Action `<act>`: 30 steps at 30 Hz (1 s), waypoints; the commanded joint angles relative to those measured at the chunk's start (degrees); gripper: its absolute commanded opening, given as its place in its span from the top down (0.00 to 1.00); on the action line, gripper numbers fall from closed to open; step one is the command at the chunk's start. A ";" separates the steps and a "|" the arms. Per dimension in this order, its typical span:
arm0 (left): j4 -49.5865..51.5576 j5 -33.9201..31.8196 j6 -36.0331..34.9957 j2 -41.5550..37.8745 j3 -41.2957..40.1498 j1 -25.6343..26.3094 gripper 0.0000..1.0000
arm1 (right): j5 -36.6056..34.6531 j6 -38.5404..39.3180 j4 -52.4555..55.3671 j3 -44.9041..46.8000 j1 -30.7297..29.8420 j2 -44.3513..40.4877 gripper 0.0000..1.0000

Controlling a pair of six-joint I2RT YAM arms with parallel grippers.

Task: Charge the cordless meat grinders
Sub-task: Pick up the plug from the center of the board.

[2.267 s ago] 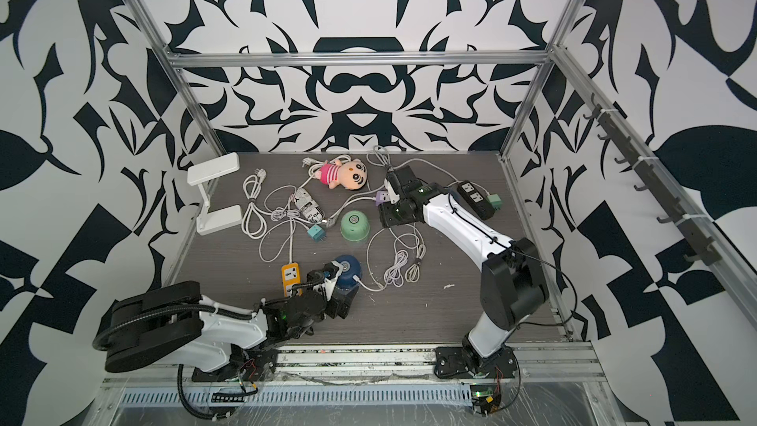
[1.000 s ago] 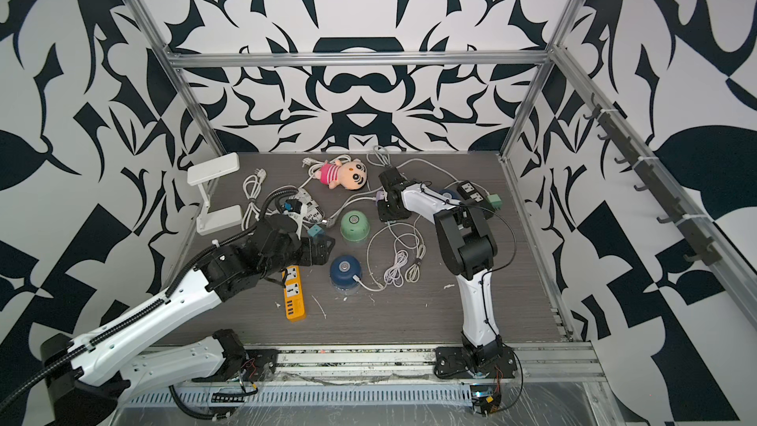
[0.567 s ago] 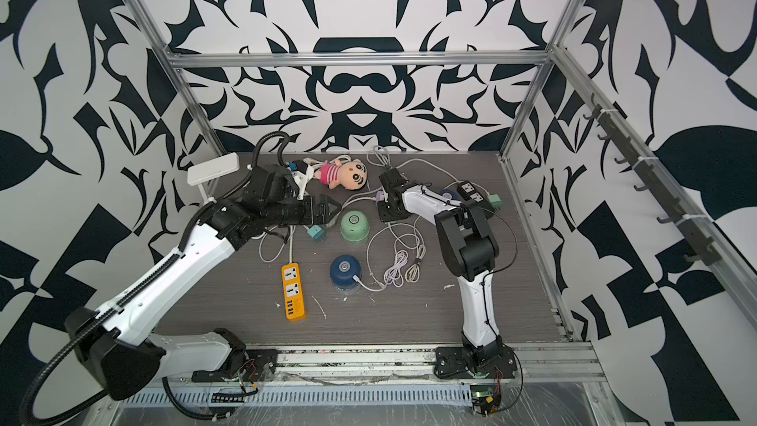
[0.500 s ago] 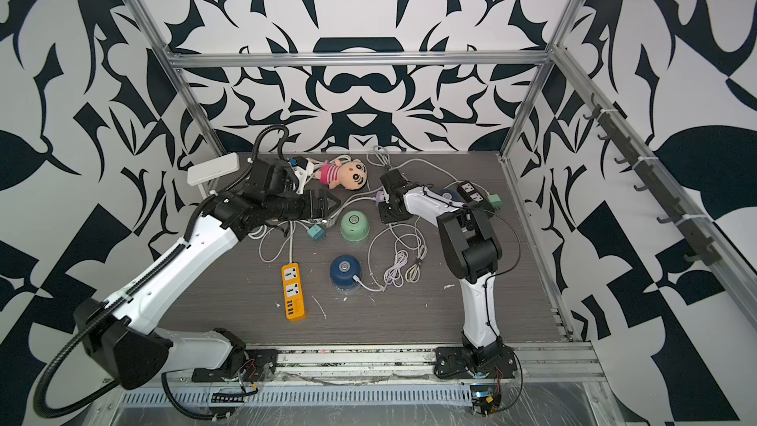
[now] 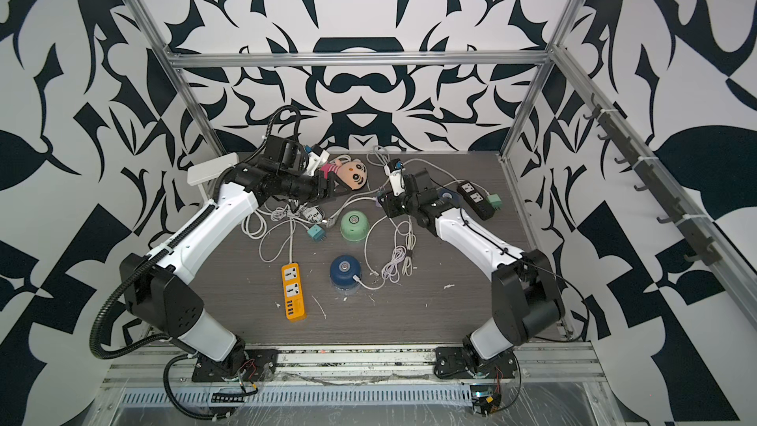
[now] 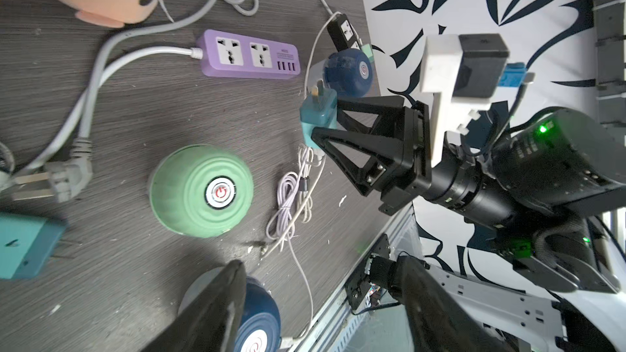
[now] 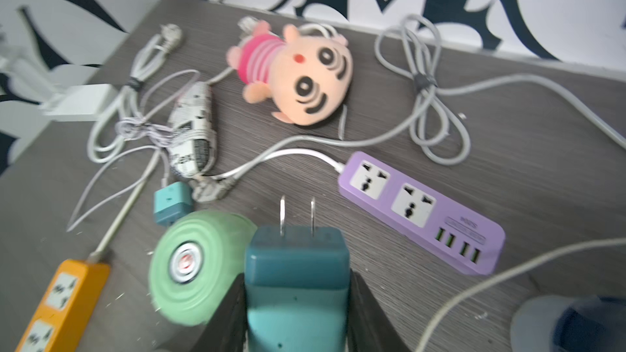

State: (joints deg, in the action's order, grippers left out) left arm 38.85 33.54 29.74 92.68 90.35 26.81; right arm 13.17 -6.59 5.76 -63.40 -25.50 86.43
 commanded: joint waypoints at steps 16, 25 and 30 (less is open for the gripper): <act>4.74 3.62 -0.54 6.76 2.62 3.59 0.31 | 14.62 11.42 -11.68 9.93 -6.03 -10.98 0.80; 6.50 3.92 -1.94 8.19 1.80 6.68 0.47 | 14.62 10.80 -12.72 9.96 -6.63 -9.99 0.81; 6.57 4.24 -2.05 7.79 0.21 6.94 0.55 | 14.88 10.81 -12.79 9.83 -6.58 -10.05 0.82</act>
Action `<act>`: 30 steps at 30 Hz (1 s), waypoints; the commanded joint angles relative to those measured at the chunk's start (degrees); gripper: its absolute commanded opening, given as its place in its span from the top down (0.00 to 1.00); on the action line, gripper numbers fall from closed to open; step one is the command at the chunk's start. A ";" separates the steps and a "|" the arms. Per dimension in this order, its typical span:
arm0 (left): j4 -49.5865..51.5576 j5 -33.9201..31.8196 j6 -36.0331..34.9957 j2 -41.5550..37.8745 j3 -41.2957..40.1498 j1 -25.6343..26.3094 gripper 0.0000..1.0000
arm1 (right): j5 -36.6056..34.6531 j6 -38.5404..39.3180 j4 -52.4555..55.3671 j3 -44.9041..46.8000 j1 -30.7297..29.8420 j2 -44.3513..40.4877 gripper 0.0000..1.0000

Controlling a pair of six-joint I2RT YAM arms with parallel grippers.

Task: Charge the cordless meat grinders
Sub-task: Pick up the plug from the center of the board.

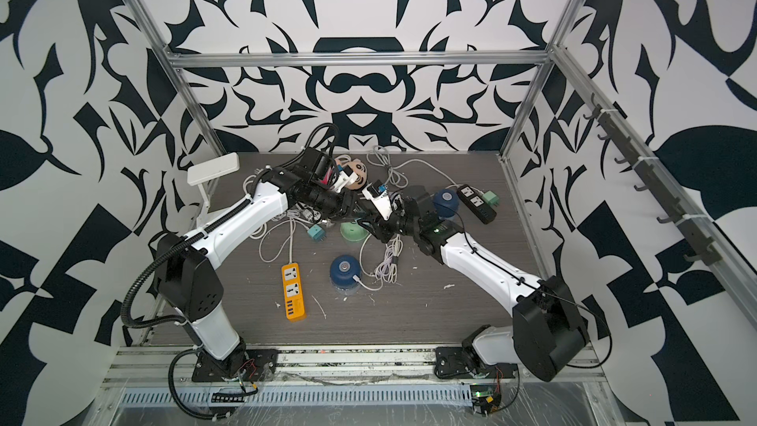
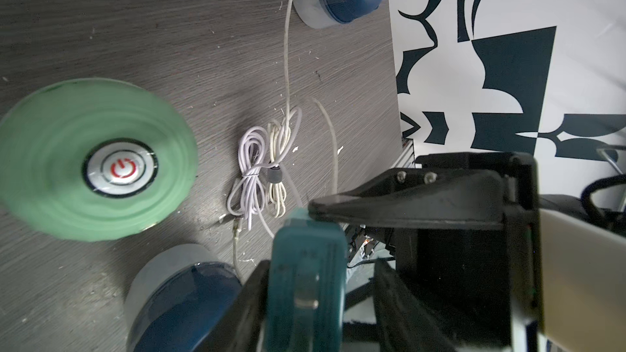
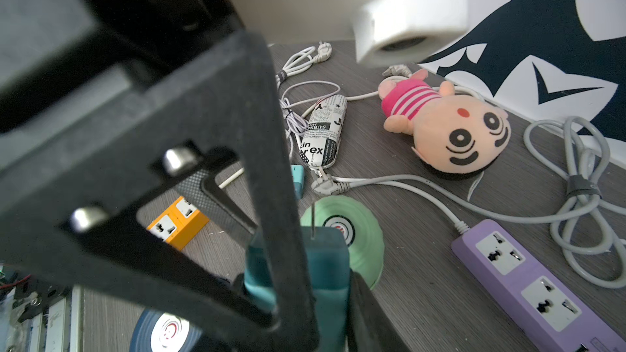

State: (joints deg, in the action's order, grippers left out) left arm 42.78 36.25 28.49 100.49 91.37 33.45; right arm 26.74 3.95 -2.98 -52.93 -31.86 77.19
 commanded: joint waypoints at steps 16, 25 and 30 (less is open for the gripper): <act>-0.17 1.34 -0.28 -0.61 -1.05 0.39 0.96 | -6.88 -6.10 2.21 -0.33 0.50 -3.52 0.50; -0.66 -1.43 -0.74 0.45 6.28 0.12 1.00 | -9.40 -15.49 5.72 1.15 4.15 -11.18 0.48; 2.08 -3.49 -3.04 2.32 14.75 0.12 1.00 | -6.87 -16.53 5.98 1.14 7.07 -12.15 0.46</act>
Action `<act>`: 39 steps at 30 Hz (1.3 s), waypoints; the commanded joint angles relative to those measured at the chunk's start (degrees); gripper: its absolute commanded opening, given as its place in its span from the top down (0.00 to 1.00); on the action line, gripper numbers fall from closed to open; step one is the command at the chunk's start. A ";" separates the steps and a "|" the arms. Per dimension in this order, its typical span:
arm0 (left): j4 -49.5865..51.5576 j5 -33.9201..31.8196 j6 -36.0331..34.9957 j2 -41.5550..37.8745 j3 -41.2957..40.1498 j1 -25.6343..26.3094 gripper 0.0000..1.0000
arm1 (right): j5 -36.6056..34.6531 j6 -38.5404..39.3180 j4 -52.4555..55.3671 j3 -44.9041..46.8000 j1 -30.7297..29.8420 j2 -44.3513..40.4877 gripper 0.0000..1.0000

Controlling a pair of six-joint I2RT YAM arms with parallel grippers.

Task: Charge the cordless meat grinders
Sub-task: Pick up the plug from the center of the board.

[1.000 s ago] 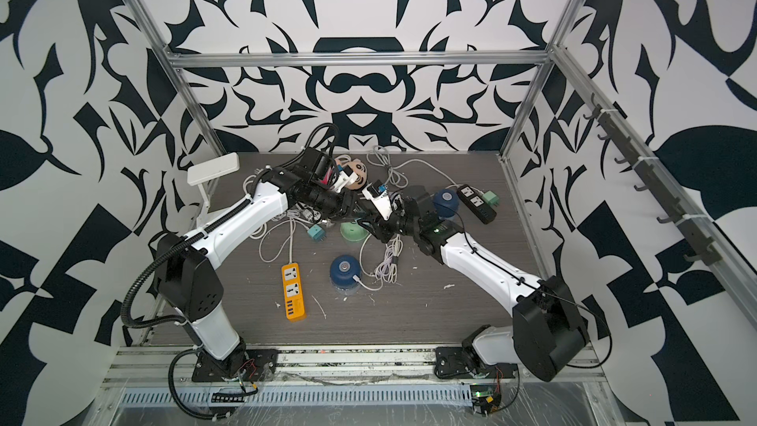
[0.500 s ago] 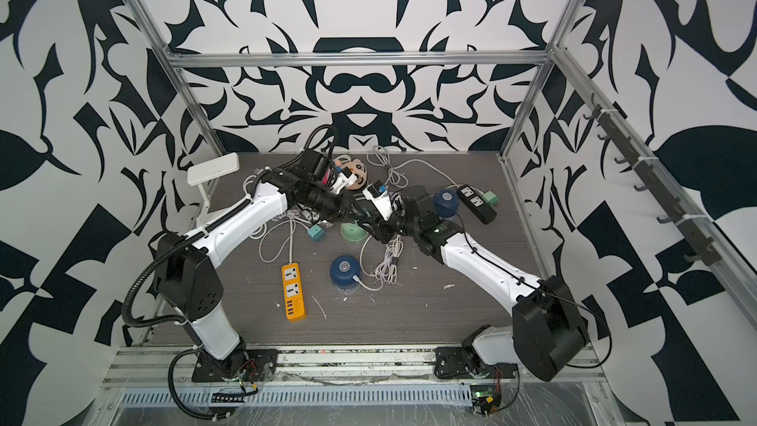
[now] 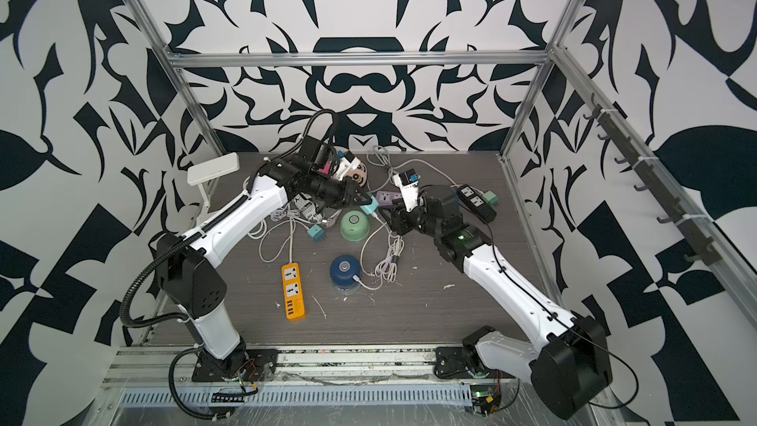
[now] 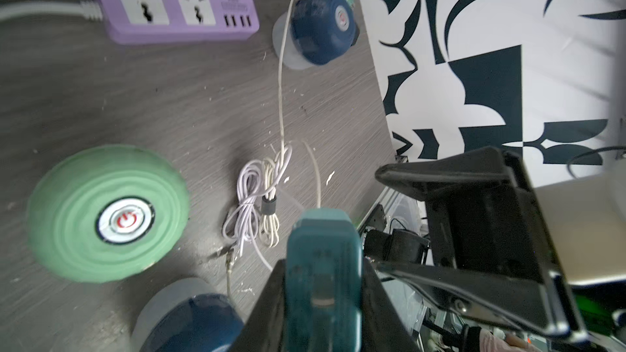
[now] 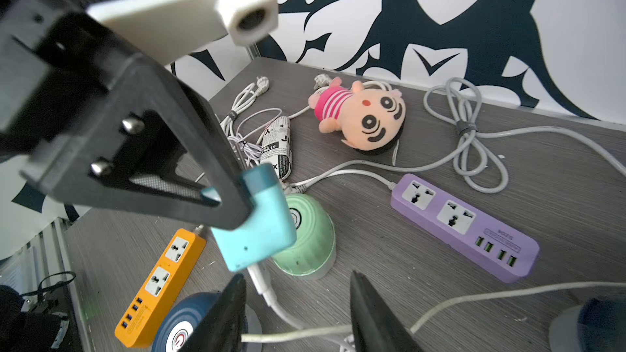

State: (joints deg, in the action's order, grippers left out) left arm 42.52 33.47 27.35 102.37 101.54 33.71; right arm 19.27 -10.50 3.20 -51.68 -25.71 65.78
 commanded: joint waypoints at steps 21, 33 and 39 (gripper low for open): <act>-6.78 -7.68 -3.98 -1.10 -0.41 4.86 1.00 | 5.14 -6.32 -2.65 3.63 6.47 -11.75 0.40; -14.34 -7.27 -0.14 -7.00 -12.10 4.96 1.00 | -5.75 -19.39 3.63 4.60 6.99 -4.42 0.52; -15.77 -6.61 0.72 -7.41 -14.49 4.97 1.00 | 1.08 -29.69 -3.88 6.86 7.07 2.27 0.52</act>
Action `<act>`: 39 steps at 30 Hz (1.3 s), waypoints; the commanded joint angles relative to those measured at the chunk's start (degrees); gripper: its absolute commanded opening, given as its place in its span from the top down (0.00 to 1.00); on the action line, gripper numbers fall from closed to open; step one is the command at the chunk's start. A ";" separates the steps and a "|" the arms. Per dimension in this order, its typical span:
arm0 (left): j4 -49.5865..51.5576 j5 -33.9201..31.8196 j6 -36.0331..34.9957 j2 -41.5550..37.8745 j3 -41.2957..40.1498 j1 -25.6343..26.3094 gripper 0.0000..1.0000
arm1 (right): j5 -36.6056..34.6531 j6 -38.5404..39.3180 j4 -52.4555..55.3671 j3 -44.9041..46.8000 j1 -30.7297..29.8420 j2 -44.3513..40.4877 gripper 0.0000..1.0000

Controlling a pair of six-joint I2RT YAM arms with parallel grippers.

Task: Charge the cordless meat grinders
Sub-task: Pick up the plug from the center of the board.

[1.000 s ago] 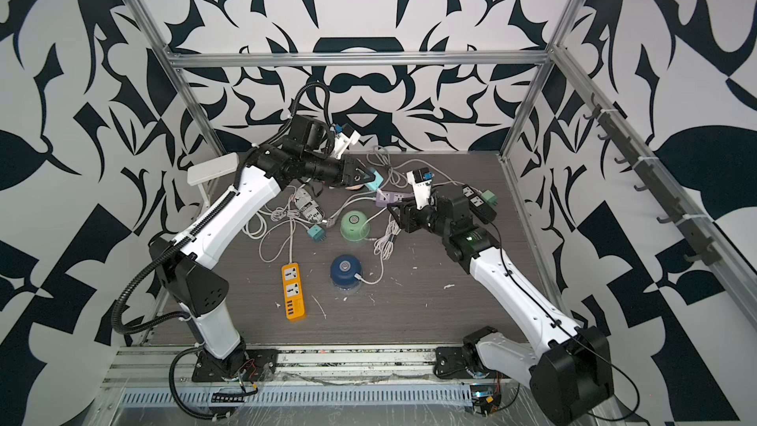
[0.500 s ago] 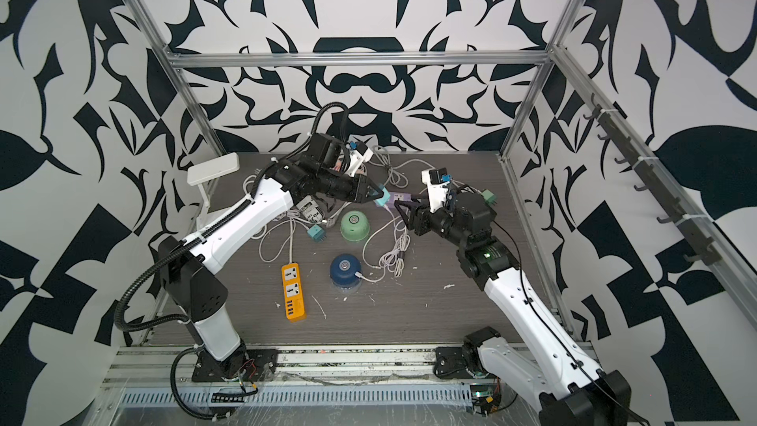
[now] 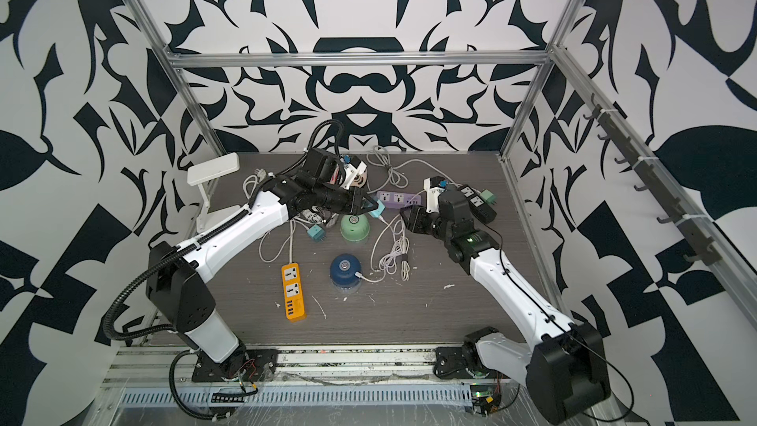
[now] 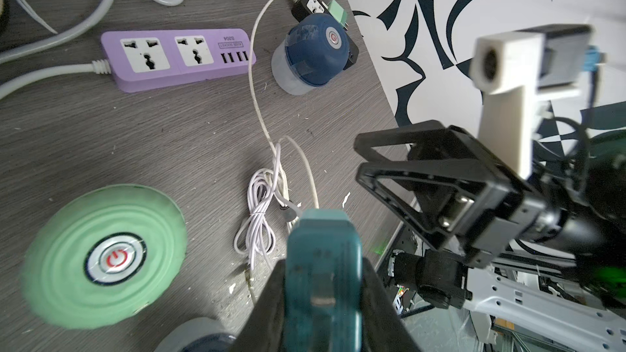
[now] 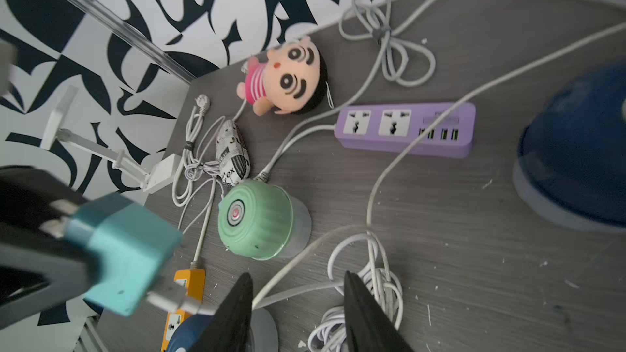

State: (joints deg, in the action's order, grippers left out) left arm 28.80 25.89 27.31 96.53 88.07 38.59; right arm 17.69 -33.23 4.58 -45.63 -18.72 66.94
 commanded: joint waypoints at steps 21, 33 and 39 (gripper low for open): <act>-4.98 2.14 2.48 -2.39 -4.53 0.08 1.00 | 6.95 -21.03 -21.42 3.07 -0.81 11.81 0.60; -5.33 1.85 2.65 -3.41 -6.29 0.08 1.00 | 10.74 -26.73 -30.41 4.25 -0.88 14.92 0.94; -5.03 0.81 2.40 -3.72 -6.87 0.01 1.00 | 12.19 -27.81 -30.58 4.25 -0.75 11.01 1.00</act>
State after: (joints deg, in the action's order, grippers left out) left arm 24.49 26.76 29.80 95.24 81.93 38.59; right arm 28.18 -60.29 -22.48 -41.43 -19.27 81.76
